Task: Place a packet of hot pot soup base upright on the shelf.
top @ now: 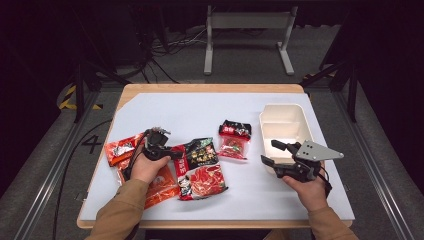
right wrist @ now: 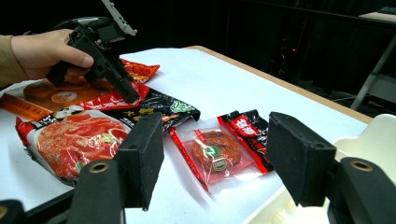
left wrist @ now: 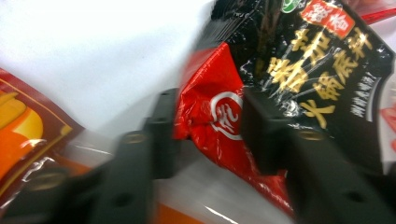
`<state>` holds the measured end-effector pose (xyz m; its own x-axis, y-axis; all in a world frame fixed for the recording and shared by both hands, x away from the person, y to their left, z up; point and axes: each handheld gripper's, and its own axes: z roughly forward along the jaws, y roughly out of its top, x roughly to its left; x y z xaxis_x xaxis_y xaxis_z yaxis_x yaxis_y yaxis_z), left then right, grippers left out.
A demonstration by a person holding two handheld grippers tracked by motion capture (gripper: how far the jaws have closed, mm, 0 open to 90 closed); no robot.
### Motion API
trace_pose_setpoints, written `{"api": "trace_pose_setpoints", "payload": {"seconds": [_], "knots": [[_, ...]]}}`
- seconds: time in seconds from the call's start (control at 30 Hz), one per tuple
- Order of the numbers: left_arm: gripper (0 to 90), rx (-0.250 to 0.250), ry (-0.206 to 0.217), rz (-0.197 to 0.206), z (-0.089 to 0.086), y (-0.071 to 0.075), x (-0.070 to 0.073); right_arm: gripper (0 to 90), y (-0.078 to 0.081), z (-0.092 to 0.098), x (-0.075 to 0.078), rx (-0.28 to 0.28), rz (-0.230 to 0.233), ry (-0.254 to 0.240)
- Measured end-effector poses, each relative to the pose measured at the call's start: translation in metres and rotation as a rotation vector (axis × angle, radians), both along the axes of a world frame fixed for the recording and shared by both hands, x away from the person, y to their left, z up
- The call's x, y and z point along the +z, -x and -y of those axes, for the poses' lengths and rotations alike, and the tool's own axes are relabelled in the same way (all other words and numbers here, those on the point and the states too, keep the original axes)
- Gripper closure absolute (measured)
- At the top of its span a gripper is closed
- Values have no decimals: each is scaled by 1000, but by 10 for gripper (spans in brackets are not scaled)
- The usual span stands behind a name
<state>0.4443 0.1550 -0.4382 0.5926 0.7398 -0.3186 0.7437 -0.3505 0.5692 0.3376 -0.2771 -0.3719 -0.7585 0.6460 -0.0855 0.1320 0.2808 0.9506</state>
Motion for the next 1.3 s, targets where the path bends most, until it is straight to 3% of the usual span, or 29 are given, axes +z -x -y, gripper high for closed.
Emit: {"api": "trace_pose_setpoints", "payload": {"seconds": [0.1, 0.27, 0.53, 0.63, 0.67, 0.7, 0.83, 0.93, 1.3], "knots": [[799, 15, 87, -15, -7, 1, -2, 373, -1, -1, -1, -3, 0, 7], [841, 19, 98, 11, -7, 4, 4, 373, -1, -1, -2, -6, -6, 11], [859, -6, 162, 85, -6, 14, 31, 376, 0, 2, -1, -17, -10, 13], [865, -43, 182, 149, -1, 25, 51, 378, 0, 2, 0, -19, -11, 12], [867, -43, 182, 149, -1, 25, 51, 378, 0, 2, 0, -19, -11, 12], [869, -72, 196, 181, 2, 30, 61, 381, 0, 2, 0, -25, -12, 18], [873, -125, 220, 223, 6, 40, 76, 405, -1, 3, -1, -22, -28, 14], [876, -152, 222, 275, 11, 51, 89, 412, -2, 3, 0, -25, -56, 3], [877, -209, 216, 384, 20, 76, 115, 443, -4, 5, 5, 1, -100, -37]]}}
